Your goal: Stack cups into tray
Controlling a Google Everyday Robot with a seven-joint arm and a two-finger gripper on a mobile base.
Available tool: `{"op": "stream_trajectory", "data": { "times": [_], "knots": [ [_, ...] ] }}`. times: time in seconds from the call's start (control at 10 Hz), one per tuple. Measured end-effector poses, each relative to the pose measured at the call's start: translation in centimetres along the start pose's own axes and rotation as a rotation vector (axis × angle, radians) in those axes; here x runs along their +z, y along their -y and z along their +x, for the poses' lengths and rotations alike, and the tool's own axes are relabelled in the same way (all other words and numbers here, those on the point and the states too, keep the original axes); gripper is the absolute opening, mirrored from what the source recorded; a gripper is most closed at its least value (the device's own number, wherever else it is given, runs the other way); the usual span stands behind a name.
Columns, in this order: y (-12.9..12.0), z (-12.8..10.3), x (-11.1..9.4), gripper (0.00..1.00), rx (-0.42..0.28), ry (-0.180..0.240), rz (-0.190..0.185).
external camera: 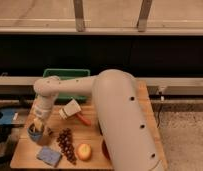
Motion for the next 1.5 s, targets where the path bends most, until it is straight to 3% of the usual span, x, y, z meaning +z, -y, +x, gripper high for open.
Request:
{"op": "stream_trajectory", "data": {
  "times": [0.3,0.6,1.2,1.5],
  "knots": [
    [0.0,0.8,-3.6,0.0,0.016,0.031,0.069],
    [2.0,2.8,-7.6,0.0,0.059,0.073,0.132],
    [8.9,5.2,-16.7,0.0,0.197,0.124,0.243],
    [11.2,7.3,-18.9,0.0,0.294,0.139,0.278]
  ]
}}
